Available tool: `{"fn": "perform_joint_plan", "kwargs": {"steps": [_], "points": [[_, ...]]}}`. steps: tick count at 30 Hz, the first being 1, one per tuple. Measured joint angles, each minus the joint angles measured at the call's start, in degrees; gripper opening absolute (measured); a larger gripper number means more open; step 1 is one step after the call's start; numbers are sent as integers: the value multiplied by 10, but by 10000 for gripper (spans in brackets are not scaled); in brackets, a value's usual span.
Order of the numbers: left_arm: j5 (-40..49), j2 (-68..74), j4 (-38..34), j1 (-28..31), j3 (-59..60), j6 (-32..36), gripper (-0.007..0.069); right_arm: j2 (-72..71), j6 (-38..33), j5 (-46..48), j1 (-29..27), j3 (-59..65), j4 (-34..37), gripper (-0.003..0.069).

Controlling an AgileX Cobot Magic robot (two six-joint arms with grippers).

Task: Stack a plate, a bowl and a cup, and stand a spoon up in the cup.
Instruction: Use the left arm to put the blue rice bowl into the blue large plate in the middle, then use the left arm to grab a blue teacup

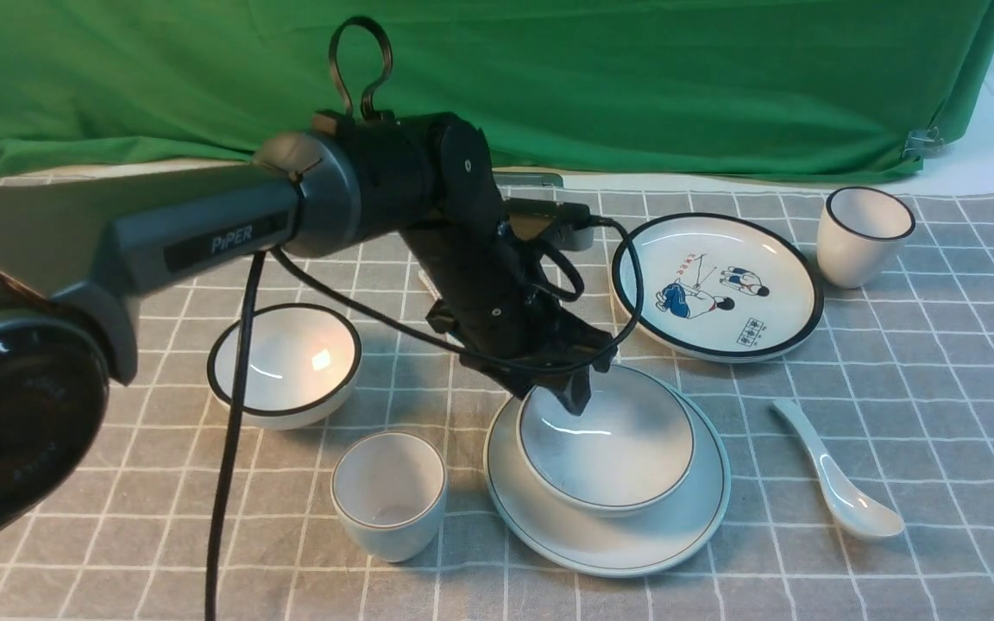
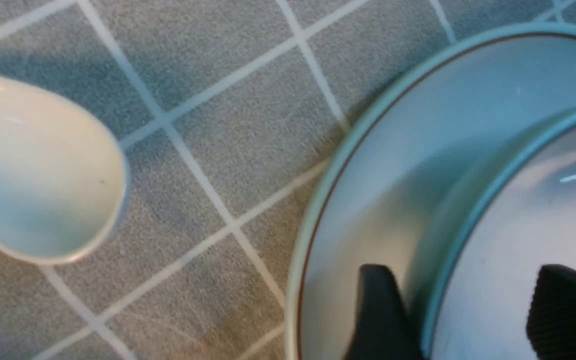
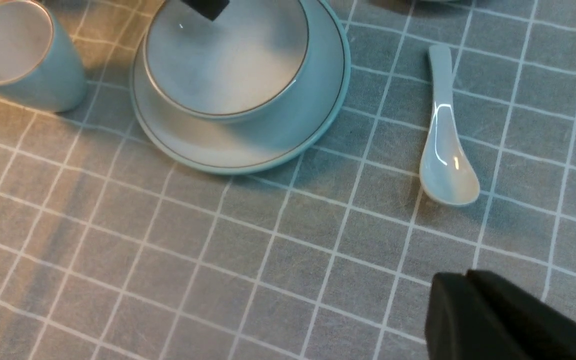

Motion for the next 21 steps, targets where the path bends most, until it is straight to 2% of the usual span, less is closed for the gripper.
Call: {"fn": "perform_joint_plan", "kwargs": {"steps": [1,3,6,7,9,10,13,16,21], "points": [[26,-9,25,0,-12,-20,445,0,0,-2,0,0,0,55],[56,-28,62,0,-19,-45,430,0,0,-2,0,0,0,56],[100,-88,124,2,-8,-62,265,0,0,-6,0,0,0,62],[102,-97,126,3,-6,-62,238,0,0,-7,0,0,0,62],[102,-141,136,10,27,-68,104,0,0,-15,0,0,0,64],[96,-158,137,16,46,-74,70,0,0,-21,0,0,0,64],[68,-215,130,51,138,-107,15,0,0,-40,0,0,0,67],[59,-240,100,100,207,-123,10,0,0,-46,0,0,0,69],[52,-245,59,129,240,-85,36,0,0,-48,0,0,0,69]]}}
